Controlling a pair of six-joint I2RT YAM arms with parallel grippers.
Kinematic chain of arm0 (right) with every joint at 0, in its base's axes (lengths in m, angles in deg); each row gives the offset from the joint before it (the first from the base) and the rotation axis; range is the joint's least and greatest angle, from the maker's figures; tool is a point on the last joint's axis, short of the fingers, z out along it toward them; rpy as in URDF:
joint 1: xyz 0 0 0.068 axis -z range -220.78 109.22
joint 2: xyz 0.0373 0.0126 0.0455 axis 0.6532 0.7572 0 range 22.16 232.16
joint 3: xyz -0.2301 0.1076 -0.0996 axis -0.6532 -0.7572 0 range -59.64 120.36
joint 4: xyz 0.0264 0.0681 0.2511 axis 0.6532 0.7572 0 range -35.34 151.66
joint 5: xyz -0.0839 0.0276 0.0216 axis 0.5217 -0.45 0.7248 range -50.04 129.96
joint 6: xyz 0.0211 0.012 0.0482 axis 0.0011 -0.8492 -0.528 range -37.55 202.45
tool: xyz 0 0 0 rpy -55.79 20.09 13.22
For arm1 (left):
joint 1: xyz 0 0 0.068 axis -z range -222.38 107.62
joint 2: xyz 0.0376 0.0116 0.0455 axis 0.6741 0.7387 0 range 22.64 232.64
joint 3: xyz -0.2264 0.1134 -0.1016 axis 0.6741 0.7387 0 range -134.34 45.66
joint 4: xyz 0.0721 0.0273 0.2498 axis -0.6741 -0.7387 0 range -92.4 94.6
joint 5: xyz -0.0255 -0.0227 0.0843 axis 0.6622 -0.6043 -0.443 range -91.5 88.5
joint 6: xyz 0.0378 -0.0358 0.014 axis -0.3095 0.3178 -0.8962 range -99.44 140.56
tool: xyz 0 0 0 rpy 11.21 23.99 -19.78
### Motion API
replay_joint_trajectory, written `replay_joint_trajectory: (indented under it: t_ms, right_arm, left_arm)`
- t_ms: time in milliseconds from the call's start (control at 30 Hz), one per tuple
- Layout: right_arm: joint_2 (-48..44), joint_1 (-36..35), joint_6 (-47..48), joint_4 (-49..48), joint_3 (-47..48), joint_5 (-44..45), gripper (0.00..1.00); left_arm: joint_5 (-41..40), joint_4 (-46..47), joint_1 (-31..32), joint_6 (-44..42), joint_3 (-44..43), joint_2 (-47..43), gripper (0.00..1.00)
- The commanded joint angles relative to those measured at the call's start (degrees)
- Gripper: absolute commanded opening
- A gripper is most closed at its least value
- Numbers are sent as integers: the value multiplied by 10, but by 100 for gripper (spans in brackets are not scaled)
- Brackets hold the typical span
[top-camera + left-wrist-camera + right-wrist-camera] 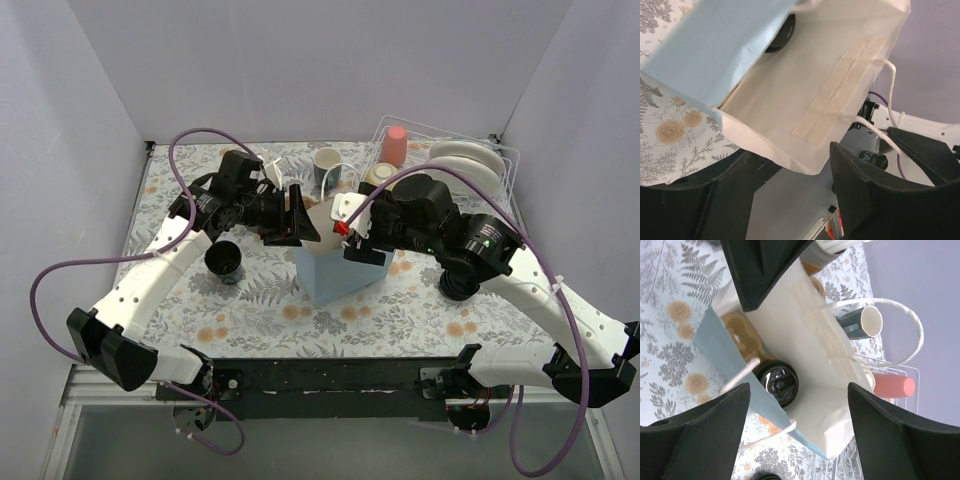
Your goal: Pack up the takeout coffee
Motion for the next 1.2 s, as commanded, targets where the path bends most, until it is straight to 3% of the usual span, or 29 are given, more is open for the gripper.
replay_joint_trajectory:
  t_ms: [0,167,367,600,733,1000,1167]
  right_arm:
    - [-15,-3,-58,-55,37,29,85]
    - [4,-3,-161,-70,95,112,85]
    - [34,-3,-333,-18,197,183,83]
    - [-6,-3,-433,-26,131,148,82]
    - [-30,-3,-464,-28,100,118,80]
    - [-71,-3,-464,-22,78,115,79]
    - [-93,-3,-442,-23,60,127,79]
  left_arm:
    - [-56,7,-1,-2,-41,3,57]
    - [-120,-23,-1,-22,-109,20,61]
    - [-266,-30,-1,-39,-179,15,66]
    - [-390,-17,-11,-77,-237,73,68]
    - [-455,-12,-60,-120,-287,140,68]
    - [-411,19,-112,-121,-376,309,57]
    - [-419,14,-120,-117,-441,372,44]
